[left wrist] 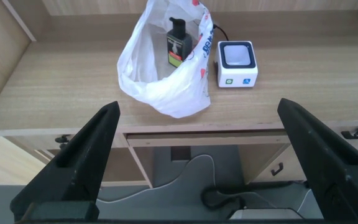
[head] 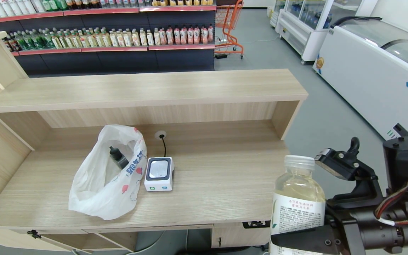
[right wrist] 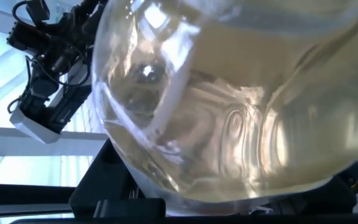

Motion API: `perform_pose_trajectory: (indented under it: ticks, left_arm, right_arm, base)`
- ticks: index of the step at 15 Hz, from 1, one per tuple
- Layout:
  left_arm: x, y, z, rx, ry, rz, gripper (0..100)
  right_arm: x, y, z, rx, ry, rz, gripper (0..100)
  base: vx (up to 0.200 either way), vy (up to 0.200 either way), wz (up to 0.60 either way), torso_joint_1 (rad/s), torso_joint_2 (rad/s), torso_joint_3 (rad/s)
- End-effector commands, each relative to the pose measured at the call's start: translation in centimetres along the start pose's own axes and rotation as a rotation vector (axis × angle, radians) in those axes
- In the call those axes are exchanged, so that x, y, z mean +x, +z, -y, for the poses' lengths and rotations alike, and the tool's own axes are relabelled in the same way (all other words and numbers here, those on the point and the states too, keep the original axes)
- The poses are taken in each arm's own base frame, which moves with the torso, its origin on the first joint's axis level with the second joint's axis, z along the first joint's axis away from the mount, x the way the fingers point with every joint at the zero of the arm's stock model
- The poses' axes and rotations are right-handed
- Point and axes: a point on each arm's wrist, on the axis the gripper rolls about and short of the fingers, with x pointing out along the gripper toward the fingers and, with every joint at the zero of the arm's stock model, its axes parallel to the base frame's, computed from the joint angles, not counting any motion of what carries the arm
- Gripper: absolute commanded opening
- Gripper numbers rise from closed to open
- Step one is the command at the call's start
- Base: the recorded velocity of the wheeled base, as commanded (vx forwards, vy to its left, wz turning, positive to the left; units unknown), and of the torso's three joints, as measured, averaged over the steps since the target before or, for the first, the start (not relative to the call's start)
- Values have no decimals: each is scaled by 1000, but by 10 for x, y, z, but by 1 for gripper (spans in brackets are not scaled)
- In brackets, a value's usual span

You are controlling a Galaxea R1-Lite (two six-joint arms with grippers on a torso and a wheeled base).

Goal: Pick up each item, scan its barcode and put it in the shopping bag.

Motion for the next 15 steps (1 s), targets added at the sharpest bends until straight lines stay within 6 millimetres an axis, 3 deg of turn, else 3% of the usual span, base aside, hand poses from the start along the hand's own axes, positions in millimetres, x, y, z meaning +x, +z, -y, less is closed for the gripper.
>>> perform_pose_trajectory:
  ticks: [1, 4, 7, 9, 11, 15]
  left_arm:
    - [0, 0, 0, 0, 0, 0, 100]
    - [0, 0, 0, 0, 0, -1, 100]
    - [0, 0, 0, 0, 0, -1, 100]
    - [0, 0, 0, 0, 0, 0, 100]
    - [0, 0, 0, 0, 0, -1, 100]
    - [0, 0, 0, 0, 0, 0, 100]
  right_arm:
    - [0, 0, 0, -1, -1, 0, 0]
    - [0, 0, 2, -10, -12, 4, 0]
    - [-12, 18, 29, -233, -252, 176, 0]
    - [-23, 29, 49, -490, -533, 268, 0]
    - [-36, 25, 58, -800, -751, 227, 0]
    - [-35, 35, 56, -1247, -766, 216, 0]
  base:
    - [0, 0, 0, 0, 0, 0]
    - [0, 0, 0, 0, 0, 0]
    - [0, 0, 0, 0, 0, 0]
    - [0, 0, 0, 0, 0, 0]
    - [0, 0, 0, 0, 0, 0]
    - [0, 0, 0, 0, 0, 0]
